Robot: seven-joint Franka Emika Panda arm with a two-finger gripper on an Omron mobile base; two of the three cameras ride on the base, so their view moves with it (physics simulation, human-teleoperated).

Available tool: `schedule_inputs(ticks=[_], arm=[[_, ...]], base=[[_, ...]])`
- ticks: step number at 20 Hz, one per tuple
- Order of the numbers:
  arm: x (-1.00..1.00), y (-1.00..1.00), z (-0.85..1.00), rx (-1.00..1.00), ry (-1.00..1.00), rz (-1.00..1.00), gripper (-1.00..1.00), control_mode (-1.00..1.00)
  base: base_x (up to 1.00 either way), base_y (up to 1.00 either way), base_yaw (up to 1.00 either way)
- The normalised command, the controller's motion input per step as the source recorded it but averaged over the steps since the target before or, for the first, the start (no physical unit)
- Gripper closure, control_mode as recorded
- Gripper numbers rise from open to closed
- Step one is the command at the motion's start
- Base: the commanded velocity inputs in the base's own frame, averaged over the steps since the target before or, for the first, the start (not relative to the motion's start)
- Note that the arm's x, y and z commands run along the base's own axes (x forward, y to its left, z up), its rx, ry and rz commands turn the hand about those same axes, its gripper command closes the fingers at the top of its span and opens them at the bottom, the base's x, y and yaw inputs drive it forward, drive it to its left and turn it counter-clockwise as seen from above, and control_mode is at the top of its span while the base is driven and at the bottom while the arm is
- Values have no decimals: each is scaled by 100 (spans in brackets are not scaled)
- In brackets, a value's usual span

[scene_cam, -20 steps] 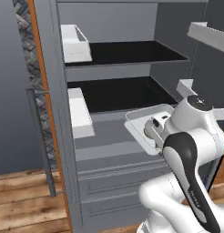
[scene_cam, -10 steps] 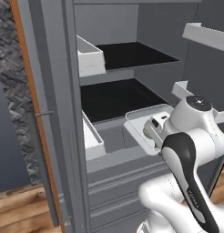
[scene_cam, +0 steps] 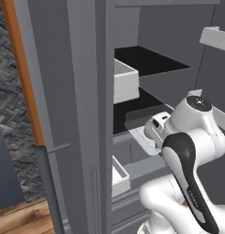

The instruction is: Place two dumplings into each of the tupperware containers and then place the containers in the fridge.

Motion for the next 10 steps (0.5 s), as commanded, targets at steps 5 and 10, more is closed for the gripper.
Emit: schedule_inputs(ticks=[5,10], arm=[[0,0,0,0,0,0,100,100],[21,37,-17,-1,-32,0,100,-100]], base=[[17,25,-3],[0,0,0]])
